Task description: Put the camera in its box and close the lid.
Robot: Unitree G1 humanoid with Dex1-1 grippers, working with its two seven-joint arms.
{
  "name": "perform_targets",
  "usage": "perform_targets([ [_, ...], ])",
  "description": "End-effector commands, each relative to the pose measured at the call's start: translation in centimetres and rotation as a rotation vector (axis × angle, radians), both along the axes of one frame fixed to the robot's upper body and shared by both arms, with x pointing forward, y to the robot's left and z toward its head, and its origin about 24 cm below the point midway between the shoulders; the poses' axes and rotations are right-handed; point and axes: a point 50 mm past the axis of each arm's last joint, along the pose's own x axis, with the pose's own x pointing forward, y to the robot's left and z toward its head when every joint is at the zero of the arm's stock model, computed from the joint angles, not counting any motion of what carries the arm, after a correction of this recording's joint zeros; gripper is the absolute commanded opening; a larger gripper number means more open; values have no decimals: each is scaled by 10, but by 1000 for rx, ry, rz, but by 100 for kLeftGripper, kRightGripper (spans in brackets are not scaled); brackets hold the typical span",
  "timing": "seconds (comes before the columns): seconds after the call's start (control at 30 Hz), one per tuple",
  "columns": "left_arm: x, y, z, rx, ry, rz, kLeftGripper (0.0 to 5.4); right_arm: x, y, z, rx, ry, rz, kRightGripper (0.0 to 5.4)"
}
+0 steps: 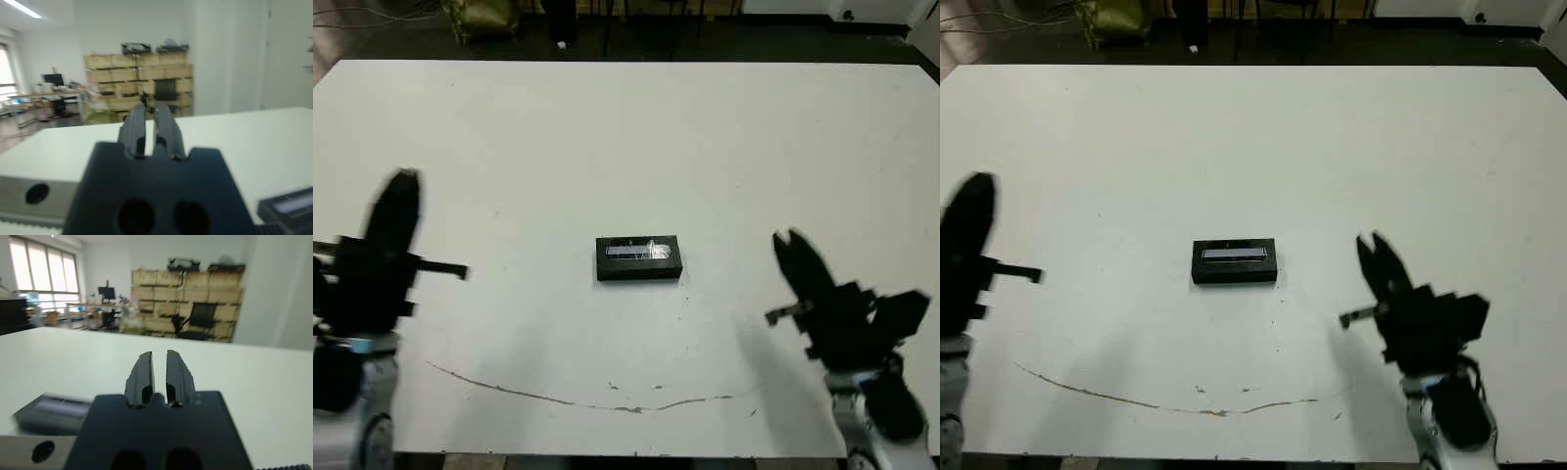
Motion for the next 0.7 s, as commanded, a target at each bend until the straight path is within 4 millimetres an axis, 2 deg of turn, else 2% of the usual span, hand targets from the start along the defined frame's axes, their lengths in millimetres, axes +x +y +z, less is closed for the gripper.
perform_targets([
  [0.03, 4, 2, -5, -14, 4, 5, 3, 7, -4, 5, -12, 10, -88, 0],
  [0.2, 12, -5, -19, -90, 46, -27, 3, 15, -1, 8, -17, -12, -103, 0],
  [0.43, 12, -19, -38, -132, 106, -82, 3, 15, 1, 7, -18, -9, -96, 0],
  [0.7, 12, -28, -44, -173, 182, -76, 3, 16, 0, 10, -41, 1, -119, 0],
])
